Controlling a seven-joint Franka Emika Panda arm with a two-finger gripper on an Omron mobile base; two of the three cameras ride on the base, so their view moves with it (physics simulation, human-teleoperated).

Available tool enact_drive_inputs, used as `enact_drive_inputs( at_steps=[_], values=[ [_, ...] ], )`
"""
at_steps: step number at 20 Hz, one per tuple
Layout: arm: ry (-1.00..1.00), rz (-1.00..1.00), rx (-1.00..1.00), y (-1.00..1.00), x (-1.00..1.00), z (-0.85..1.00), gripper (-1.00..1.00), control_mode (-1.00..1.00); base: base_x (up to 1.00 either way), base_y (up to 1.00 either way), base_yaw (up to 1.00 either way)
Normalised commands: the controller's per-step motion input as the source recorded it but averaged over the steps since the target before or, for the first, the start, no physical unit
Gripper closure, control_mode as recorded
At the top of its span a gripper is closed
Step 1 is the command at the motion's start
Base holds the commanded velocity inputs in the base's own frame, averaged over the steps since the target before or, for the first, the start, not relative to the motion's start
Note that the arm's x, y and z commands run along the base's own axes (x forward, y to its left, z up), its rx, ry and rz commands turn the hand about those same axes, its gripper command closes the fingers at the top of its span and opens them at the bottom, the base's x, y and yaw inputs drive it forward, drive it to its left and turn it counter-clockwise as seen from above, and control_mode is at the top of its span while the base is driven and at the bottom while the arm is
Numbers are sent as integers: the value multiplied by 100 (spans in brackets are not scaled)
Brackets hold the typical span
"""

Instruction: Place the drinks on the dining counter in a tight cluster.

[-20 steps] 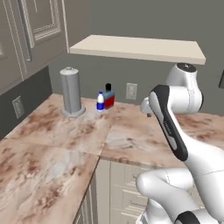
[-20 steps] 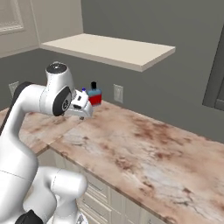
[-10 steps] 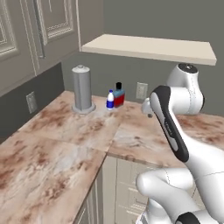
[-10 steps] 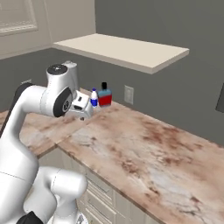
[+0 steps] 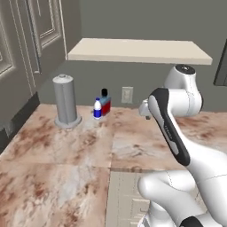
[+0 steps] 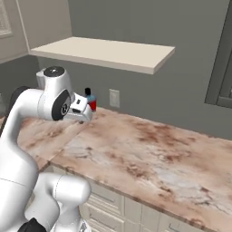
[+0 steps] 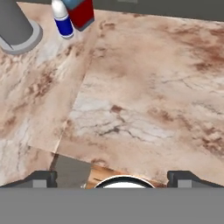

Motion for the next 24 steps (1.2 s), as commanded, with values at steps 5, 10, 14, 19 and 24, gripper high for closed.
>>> enact_drive_inputs(
  at_steps=[5, 10, 14, 19, 24],
  values=[
    [0, 0, 0, 0, 0, 0, -100, 100, 61, 46, -23],
    [0, 0, 0, 0, 0, 0, -100, 100, 0, 0, 0],
    [0, 0, 0, 0, 0, 0, -100, 100, 13, 11, 0],
    [0, 0, 0, 0, 0, 0, -100, 100, 57, 66, 5],
    [0, 3, 0, 33, 27, 0, -100, -100, 5, 12, 0]
  ],
)
